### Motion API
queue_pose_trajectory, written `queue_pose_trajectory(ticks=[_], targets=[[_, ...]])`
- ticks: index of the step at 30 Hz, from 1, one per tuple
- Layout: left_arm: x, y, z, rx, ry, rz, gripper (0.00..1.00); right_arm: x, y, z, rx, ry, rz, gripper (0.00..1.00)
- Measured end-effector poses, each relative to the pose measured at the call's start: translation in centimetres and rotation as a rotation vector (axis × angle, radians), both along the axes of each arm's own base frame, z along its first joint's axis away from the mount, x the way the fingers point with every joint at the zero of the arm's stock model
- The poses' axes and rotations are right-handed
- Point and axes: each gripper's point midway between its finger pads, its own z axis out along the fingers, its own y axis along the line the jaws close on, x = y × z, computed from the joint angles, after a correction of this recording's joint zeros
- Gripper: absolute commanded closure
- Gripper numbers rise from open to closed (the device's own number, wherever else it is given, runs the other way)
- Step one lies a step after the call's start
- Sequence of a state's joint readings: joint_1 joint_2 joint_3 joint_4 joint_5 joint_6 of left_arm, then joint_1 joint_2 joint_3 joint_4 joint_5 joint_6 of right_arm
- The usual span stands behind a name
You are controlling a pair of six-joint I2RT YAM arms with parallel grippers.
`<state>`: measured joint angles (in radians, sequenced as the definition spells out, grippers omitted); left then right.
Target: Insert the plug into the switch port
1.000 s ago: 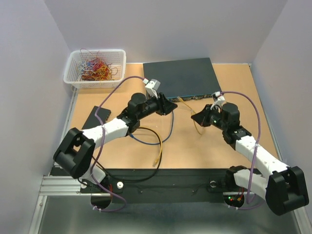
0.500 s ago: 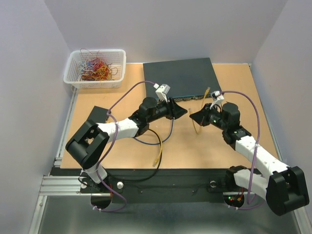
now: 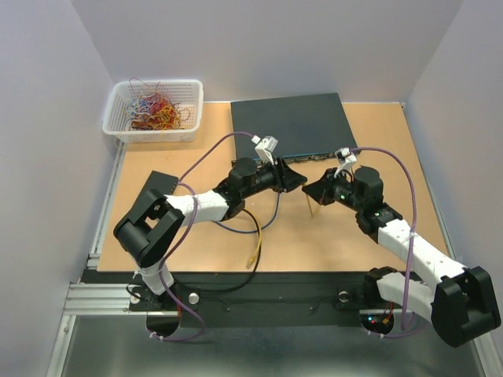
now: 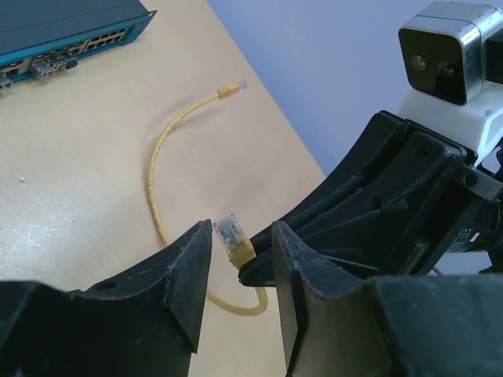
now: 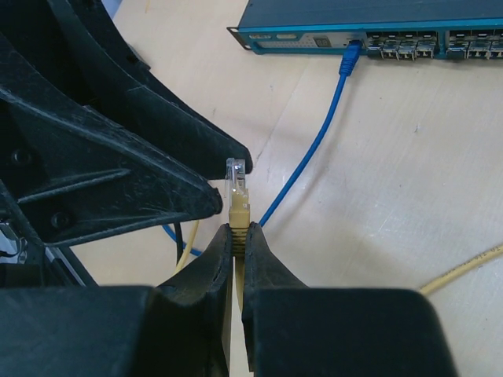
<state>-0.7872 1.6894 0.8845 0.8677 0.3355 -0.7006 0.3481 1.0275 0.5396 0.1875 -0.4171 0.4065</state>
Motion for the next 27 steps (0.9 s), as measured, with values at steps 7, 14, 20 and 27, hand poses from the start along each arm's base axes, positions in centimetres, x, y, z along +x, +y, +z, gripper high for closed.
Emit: queue_pose_trajectory(ticks=[7, 14, 20, 27], targets=[[0.1, -0.8, -0.6, 0.008, 0.009, 0.000, 0.75, -0.1, 0.2, 0.0, -0.004, -0.004, 0.002, 1.00], [0.3, -1.0, -0.3, -0.001, 0.018, 0.014, 1.00, 0.1, 0.1, 0.1, -0.012, -0.016, -0.007, 0.91], [0.1, -1.1, 0.5, -0.026, -0.019, -0.009, 1.00, -0.1, 0.2, 0.4, -0.001, -0.017, -0.006, 0.14], [-0.8, 1.8, 2.2, -0.210, 0.021, -0.180, 1.00, -2.2, 1.9, 5.9, 0.135, -0.139, 0.121, 0.22]])
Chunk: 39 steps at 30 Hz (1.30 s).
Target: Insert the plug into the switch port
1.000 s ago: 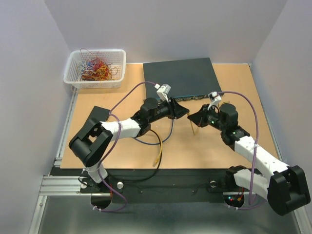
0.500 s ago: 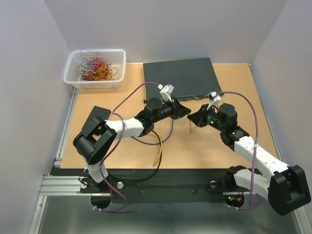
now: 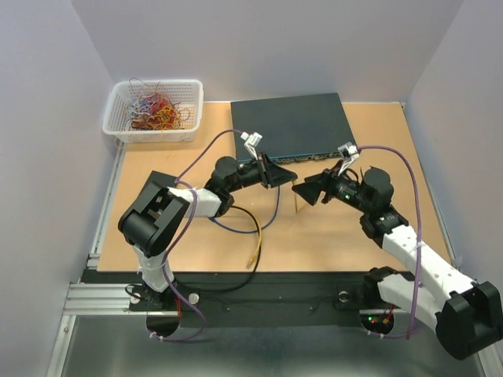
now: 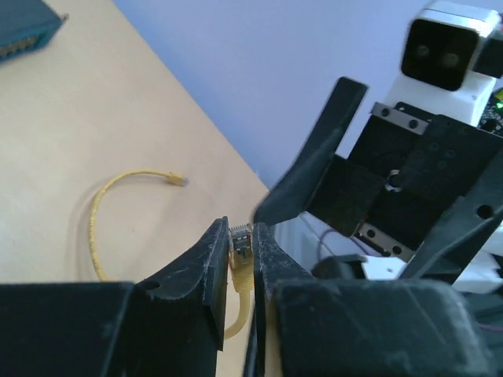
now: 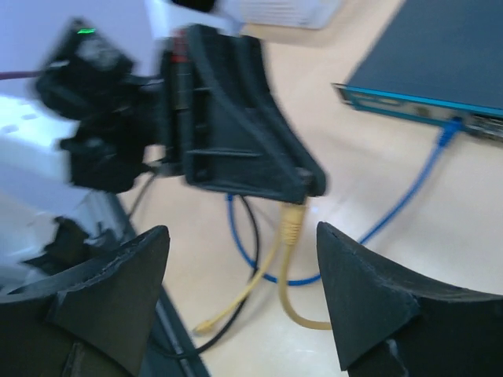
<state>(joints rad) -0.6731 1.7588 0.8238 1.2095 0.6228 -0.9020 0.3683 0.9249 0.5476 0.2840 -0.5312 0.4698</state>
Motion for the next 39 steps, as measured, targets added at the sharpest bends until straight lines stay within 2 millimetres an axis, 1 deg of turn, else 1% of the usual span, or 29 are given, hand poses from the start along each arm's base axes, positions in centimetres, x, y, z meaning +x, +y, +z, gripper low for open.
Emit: queue_pose_trajectory(ticks=[3, 4, 6, 7, 8, 9, 10, 12, 13, 14, 17, 22, 27, 31, 33, 35, 37, 39], targets=[[0.6, 1.7, -1.7, -0.015, 0.162, -0.052, 1.00, -1.0, 1.5, 1.2, 0.048, -0.013, 0.121, 0.29], [0.7, 2.1, -2.2, -0.014, 0.200, -0.062, 1.00, -1.3, 2.1, 1.6, 0.063, -0.013, 0.171, 0.33], [0.2, 2.5, -2.4, -0.015, 0.242, -0.088, 1.00, -1.8, 2.9, 2.0, 0.085, -0.005, 0.245, 0.38], [-0.4, 2.6, -2.0, -0.019, 0.254, -0.116, 1.00, -1.9, 3.2, 2.2, 0.092, -0.003, 0.276, 0.41], [-0.7, 2.6, -1.8, -0.021, 0.256, -0.127, 1.00, -2.1, 3.5, 2.3, 0.099, 0.004, 0.303, 0.42], [-1.2, 2.5, -1.3, -0.027, 0.255, -0.148, 1.00, -2.2, 3.7, 2.3, 0.102, 0.006, 0.324, 0.43], [-1.8, 2.6, -0.5, -0.035, 0.247, -0.166, 1.00, -2.3, 3.8, 2.2, 0.105, 0.011, 0.342, 0.48], [-2.4, 2.9, 0.8, -0.049, 0.221, -0.182, 1.00, -2.6, 4.0, 2.1, 0.111, 0.025, 0.370, 0.50], [-2.9, 3.0, 2.0, -0.063, 0.201, -0.192, 1.00, -2.8, 4.1, 2.1, 0.114, 0.028, 0.384, 0.51], [-3.2, 3.2, 3.0, -0.073, 0.178, -0.197, 1.00, -3.2, 4.2, 2.3, 0.119, 0.024, 0.405, 0.51], [-3.6, 3.8, 4.8, -0.095, 0.135, -0.195, 1.00, -3.8, 4.3, 3.4, 0.134, -0.015, 0.438, 0.51], [-4.1, 4.1, 6.2, -0.112, 0.103, -0.201, 1.00, -4.5, 4.4, 4.9, 0.166, -0.042, 0.465, 0.48], [-4.4, 4.3, 6.9, -0.121, 0.092, -0.201, 1.00, -4.7, 4.4, 5.5, 0.187, -0.040, 0.473, 0.46], [-4.7, 4.8, 7.9, -0.132, 0.074, -0.196, 1.00, -4.6, 4.5, 6.1, 0.204, -0.057, 0.471, 0.46], [-5.7, 5.2, 9.2, -0.148, 0.045, -0.212, 1.00, -4.1, 4.6, 6.0, 0.216, -0.044, 0.458, 0.46], [-6.9, 5.6, 10.8, -0.172, -0.002, -0.230, 1.00, -3.4, 4.8, 5.5, 0.232, -0.011, 0.448, 0.47], [-7.4, 5.9, 11.7, -0.187, -0.032, -0.237, 1.00, -3.1, 4.9, 5.3, 0.242, 0.014, 0.442, 0.47], [-7.7, 6.0, 12.1, -0.197, -0.051, -0.240, 1.00, -3.0, 5.0, 5.4, 0.253, 0.018, 0.438, 0.47]])
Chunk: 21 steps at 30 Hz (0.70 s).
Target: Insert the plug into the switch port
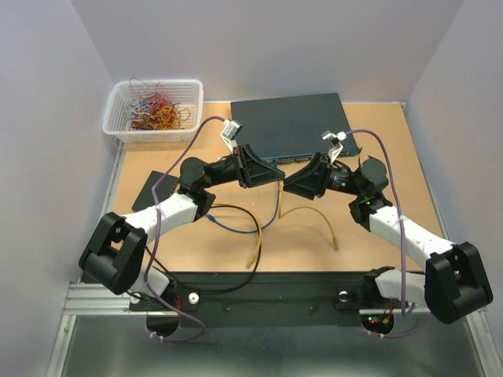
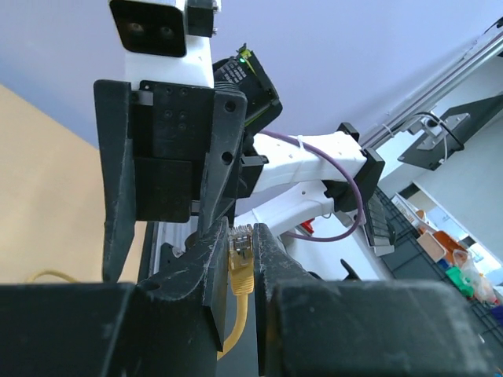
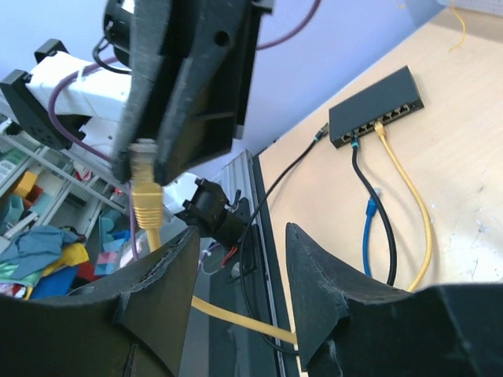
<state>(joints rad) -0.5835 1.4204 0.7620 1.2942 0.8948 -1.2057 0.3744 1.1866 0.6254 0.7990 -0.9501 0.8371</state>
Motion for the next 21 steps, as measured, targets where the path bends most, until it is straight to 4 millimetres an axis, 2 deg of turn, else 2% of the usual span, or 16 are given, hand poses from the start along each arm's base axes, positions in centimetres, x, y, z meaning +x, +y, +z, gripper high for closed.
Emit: queue_pose_trajectory(ticks=[10, 21], targets=[[0.1, 0.0, -0.3, 0.004, 0.009, 0.002, 1.00, -0.4, -0.1, 1.9, 0.056, -0.029, 0.011, 0.50], [0.7, -0.7, -1.5, 0.020, 0.031, 0.014, 1.00, -1.2, -0.2, 3.8, 0.118, -0.060, 0.034, 0.53]])
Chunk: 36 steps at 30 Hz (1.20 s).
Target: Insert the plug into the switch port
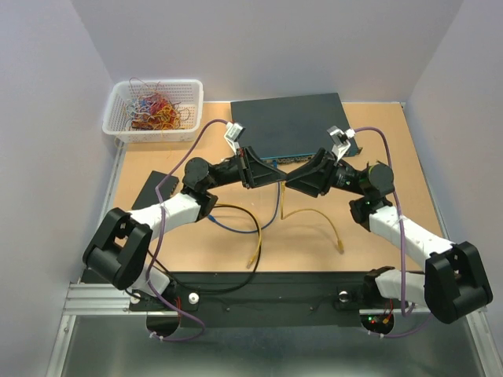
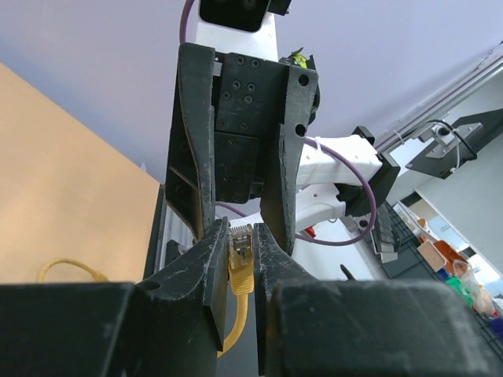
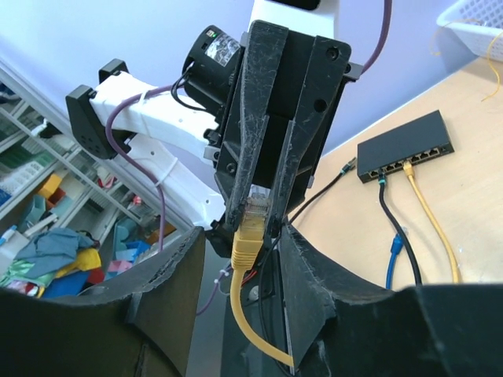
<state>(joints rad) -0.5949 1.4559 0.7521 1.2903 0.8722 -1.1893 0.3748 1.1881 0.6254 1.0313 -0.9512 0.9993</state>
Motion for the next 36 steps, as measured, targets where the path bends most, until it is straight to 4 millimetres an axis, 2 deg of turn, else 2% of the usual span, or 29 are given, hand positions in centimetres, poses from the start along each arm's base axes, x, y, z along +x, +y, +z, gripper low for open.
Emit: queue_pose_trajectory(ticks=[11, 16, 19, 22, 23, 28, 29, 30, 31, 33, 34, 35, 36], targets=[[0.6, -0.1, 0.1, -0.010, -0.016, 0.041, 1.00, 0.1, 0.8, -2.3, -0.012, 0.063, 0.034, 0.62], [0.8, -0.3, -0.3, -0.005, -0.009, 0.041, 1.00, -0.2, 0.9, -2.0, -0.002, 0.048, 0.041, 0.67], [0.8, -0.5, -0.6, -0.001, 0.000, 0.038, 1.00, -0.2, 0.9, -1.9, 0.000, 0.048, 0.042, 0.75], [0.7, -0.5, -0.4, -0.008, -0.013, 0.035, 1.00, -0.1, 0.9, -2.0, 0.003, 0.062, 0.045, 0.96], [0.7, -0.5, -0.3, -0.009, -0.018, 0.036, 1.00, -0.1, 0.9, -2.0, 0.005, 0.069, 0.047, 0.99], [0.8, -0.5, -0.4, -0.011, -0.026, 0.038, 1.00, -0.1, 0.9, -2.0, 0.022, 0.081, 0.050, 1.00], [0.8, -0.6, -0.6, -0.009, -0.024, 0.037, 0.93, -0.1, 0.8, -2.1, 0.025, 0.090, 0.051, 1.00], [0.9, -0.7, -0.8, -0.006, -0.017, 0.037, 0.73, -0.1, 0.9, -2.3, 0.027, 0.097, 0.051, 1.00], [1.0, -0.7, -0.8, -0.005, -0.016, 0.037, 0.65, 0.0, 0.8, -2.4, 0.029, 0.103, 0.050, 0.99], [1.2, -0.8, -1.2, 0.001, 0.001, 0.037, 0.48, 0.1, 0.8, -2.7, 0.030, 0.111, 0.047, 1.00], [1.2, -0.8, -1.3, 0.003, -0.002, 0.039, 0.45, 0.1, 0.8, -2.8, 0.029, 0.114, 0.048, 1.00], [1.5, -0.8, -1.5, 0.007, 0.010, 0.044, 0.35, 0.1, 0.8, -2.8, 0.030, 0.111, 0.049, 0.99], [1.6, -0.7, -1.6, 0.009, 0.014, 0.045, 0.34, 0.1, 0.7, -2.8, 0.031, 0.108, 0.048, 1.00]])
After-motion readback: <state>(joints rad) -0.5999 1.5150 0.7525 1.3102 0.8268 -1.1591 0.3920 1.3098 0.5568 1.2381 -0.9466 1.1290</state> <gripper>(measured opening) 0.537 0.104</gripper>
